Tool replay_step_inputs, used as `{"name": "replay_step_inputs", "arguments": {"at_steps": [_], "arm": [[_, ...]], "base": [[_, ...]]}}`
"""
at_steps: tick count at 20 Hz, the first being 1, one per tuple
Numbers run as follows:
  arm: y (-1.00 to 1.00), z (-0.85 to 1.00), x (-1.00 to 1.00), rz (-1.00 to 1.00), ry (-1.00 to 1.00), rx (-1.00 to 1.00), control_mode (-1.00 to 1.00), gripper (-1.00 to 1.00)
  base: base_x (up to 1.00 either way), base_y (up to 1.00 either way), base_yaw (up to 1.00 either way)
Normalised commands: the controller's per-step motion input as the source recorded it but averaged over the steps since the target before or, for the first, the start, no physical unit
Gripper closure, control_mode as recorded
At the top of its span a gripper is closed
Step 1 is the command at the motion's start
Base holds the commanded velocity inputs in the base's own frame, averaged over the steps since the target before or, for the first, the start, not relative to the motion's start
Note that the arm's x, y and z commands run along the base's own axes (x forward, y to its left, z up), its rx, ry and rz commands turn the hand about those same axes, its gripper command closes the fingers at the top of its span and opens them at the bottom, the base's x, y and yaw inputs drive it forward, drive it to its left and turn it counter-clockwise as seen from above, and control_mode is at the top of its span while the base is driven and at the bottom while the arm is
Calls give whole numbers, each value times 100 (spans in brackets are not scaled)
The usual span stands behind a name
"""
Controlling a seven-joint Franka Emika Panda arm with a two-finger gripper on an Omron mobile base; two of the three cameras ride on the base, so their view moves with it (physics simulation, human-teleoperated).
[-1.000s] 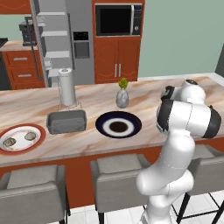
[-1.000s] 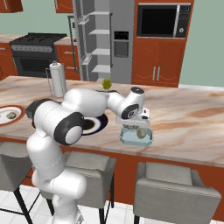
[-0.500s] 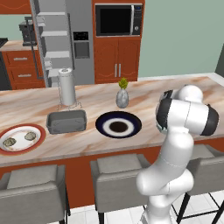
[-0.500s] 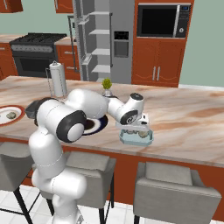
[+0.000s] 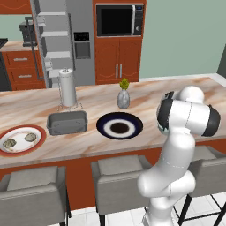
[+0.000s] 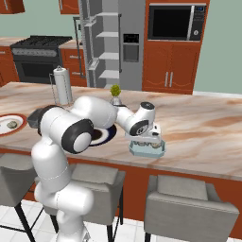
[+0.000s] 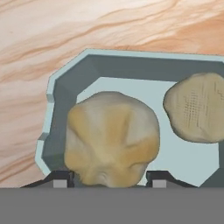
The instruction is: Place two dumplings into each of the tupperware containers and then place the containers in the fridge.
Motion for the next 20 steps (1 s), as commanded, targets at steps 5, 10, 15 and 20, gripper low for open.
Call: {"name": "replay_step_inputs", "arguments": {"at_steps": [5,10,15,20], "arm": [[3,0,0,0,0,0,-100,-100],[18,12,-5,0,0,0,-100,-100],[46,32,-18,0,0,0,-100,-100],[67,0,0,0,1,0,-100,-100]], "base": [[0,0,0],[0,0,0],[0,0,0],[0,0,0]]}}
